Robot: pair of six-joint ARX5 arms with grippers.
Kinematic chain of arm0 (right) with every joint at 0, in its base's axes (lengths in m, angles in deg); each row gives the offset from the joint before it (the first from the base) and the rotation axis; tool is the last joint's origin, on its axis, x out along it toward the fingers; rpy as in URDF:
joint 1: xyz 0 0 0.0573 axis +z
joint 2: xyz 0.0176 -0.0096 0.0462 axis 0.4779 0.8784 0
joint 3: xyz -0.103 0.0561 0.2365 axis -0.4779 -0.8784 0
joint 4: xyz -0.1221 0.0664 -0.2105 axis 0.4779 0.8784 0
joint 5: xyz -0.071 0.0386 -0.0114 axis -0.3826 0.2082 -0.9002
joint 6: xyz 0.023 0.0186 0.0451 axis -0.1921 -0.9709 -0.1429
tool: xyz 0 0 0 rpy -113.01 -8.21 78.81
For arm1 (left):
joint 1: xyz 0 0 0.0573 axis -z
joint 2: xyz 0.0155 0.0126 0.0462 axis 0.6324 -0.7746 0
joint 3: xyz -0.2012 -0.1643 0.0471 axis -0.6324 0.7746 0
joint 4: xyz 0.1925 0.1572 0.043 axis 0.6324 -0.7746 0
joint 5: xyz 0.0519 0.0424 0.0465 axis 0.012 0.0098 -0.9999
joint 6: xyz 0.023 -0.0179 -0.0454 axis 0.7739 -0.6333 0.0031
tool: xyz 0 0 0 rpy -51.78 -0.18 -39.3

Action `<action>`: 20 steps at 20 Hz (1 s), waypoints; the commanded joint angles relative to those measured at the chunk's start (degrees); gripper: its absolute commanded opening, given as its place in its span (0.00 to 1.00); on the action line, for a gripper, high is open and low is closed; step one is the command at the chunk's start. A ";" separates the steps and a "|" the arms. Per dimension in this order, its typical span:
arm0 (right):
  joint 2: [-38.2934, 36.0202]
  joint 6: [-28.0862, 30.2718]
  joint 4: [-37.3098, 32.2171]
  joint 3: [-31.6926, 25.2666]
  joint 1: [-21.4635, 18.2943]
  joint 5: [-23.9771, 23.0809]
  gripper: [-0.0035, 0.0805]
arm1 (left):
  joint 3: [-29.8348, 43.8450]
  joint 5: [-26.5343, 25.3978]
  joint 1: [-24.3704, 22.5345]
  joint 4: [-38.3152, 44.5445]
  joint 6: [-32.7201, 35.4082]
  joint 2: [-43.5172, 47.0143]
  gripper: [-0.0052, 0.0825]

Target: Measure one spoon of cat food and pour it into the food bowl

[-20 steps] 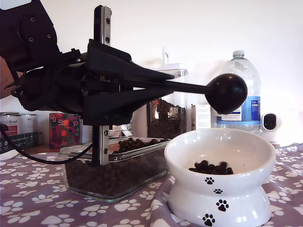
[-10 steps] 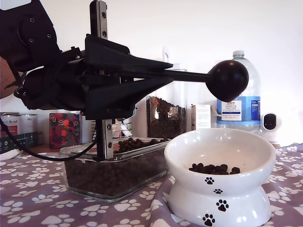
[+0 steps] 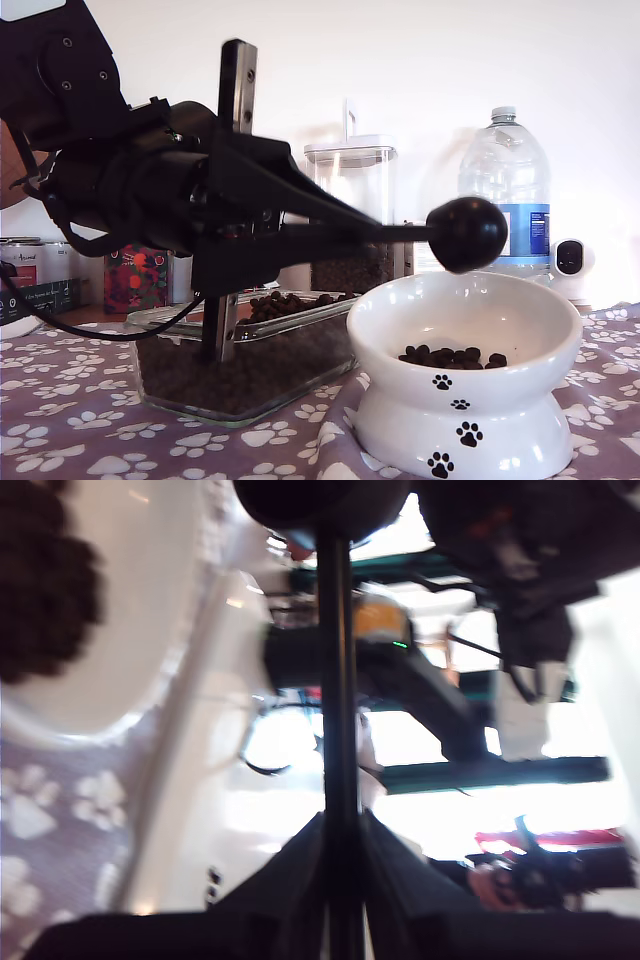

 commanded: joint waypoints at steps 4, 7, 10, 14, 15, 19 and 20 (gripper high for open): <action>0.33 0.37 -0.59 0.11 0.24 -0.02 0.03 | -0.68 -10.01 -0.13 -3.15 5.03 7.98 0.03; 0.33 0.35 -0.61 0.11 0.24 0.00 0.03 | -0.74 -16.11 0.61 -8.15 9.62 12.07 0.03; 0.33 0.35 -0.59 0.11 0.26 0.00 0.03 | -0.74 -17.94 1.51 -10.69 11.08 14.45 0.03; 0.31 0.33 -0.57 0.11 0.24 0.09 0.03 | -0.74 -34.07 1.73 -15.10 16.24 18.64 0.03; 0.31 0.33 -0.57 0.11 0.26 0.13 0.03 | -0.74 -40.11 1.73 -16.39 18.05 19.89 0.03; 0.33 0.33 -0.59 0.11 0.26 0.15 0.03 | -0.76 -62.93 2.10 -20.31 27.15 24.83 0.03; 0.33 0.33 -0.61 0.11 0.26 0.15 0.03 | -0.76 -67.45 2.75 -20.61 29.31 25.38 0.03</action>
